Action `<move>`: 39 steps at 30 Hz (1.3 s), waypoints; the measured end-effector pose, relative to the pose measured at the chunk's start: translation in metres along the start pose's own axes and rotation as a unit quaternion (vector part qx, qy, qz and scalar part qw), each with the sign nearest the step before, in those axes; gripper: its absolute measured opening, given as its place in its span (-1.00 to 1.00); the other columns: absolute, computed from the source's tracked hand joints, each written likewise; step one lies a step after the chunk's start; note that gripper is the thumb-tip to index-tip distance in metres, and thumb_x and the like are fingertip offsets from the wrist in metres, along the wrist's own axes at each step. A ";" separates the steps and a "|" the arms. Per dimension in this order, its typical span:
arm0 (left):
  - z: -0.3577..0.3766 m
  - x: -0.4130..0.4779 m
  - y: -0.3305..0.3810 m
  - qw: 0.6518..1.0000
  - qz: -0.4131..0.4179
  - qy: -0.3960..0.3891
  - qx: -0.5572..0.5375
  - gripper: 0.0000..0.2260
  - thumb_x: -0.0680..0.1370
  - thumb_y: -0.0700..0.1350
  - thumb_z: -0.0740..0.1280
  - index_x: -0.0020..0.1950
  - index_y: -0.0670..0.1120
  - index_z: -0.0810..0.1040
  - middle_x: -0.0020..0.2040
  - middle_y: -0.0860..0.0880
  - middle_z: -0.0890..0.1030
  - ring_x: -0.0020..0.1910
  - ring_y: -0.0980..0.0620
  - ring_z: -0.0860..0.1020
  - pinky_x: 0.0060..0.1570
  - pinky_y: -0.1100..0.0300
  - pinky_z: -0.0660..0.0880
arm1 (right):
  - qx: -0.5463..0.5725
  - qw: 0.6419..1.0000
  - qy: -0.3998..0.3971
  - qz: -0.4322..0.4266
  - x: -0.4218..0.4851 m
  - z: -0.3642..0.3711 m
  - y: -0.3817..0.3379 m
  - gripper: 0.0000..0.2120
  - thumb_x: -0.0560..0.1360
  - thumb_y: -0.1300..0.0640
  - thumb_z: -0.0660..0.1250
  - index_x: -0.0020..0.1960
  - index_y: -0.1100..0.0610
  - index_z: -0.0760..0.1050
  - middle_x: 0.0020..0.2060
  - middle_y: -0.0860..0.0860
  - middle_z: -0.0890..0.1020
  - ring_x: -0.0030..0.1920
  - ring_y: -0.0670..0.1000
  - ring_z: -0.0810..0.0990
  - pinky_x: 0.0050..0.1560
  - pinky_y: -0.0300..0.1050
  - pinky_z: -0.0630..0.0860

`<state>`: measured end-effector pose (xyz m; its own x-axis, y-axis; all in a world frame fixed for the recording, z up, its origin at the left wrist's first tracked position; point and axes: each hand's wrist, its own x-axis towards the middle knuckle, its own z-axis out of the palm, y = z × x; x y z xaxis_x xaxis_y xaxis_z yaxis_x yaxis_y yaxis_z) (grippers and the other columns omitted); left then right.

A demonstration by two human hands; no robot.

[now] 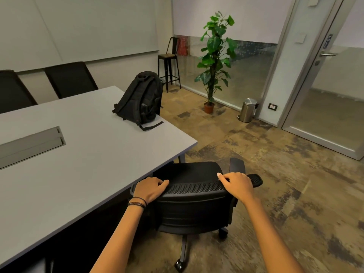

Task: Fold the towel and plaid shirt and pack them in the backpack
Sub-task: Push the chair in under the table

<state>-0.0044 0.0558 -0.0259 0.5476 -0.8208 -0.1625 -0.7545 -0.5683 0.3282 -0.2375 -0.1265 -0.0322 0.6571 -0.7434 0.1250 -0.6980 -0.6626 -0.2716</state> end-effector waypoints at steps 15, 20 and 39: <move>0.012 -0.059 0.014 1.000 -0.016 0.007 -0.012 -0.58 0.59 0.20 0.05 0.17 0.03 0.58 0.04 0.02 0.63 -0.01 0.07 0.56 -0.03 0.24 0.43 | -0.016 0.998 0.033 -0.057 -0.027 0.001 -0.001 -0.48 0.58 -0.17 0.00 -0.24 0.07 0.62 -0.43 -0.03 0.59 -0.37 -0.02 0.54 -0.21 -0.13 0.40; 0.023 -0.087 0.022 0.998 -0.019 0.064 -0.019 -0.49 0.58 0.25 -0.01 0.03 -0.02 0.63 -0.10 0.00 0.65 -0.18 0.09 0.56 -0.19 0.29 0.43 | -0.015 0.995 0.047 -0.086 -0.037 -0.003 0.001 -0.38 0.55 -0.25 -0.11 -0.27 0.05 0.60 -0.40 -0.03 0.60 -0.35 -0.02 0.56 -0.39 -0.19 0.25; 0.017 -0.156 -0.033 0.988 -0.035 0.153 -0.015 -0.51 0.43 0.37 -0.16 -0.28 0.15 0.45 -0.40 0.04 0.53 -0.38 0.09 0.50 -0.36 0.30 0.34 | 0.026 0.989 0.040 -0.137 -0.084 -0.001 -0.064 -0.14 0.40 -0.38 -0.46 -0.37 0.05 0.50 -0.47 -0.10 0.41 -0.35 -0.12 0.39 -0.38 -0.17 0.27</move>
<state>-0.0704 0.2014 -0.0271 0.6847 -0.7219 0.1007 -0.7025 -0.6168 0.3551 -0.2483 -0.0220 -0.0242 0.7935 -0.5427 0.2752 -0.4798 -0.8362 -0.2655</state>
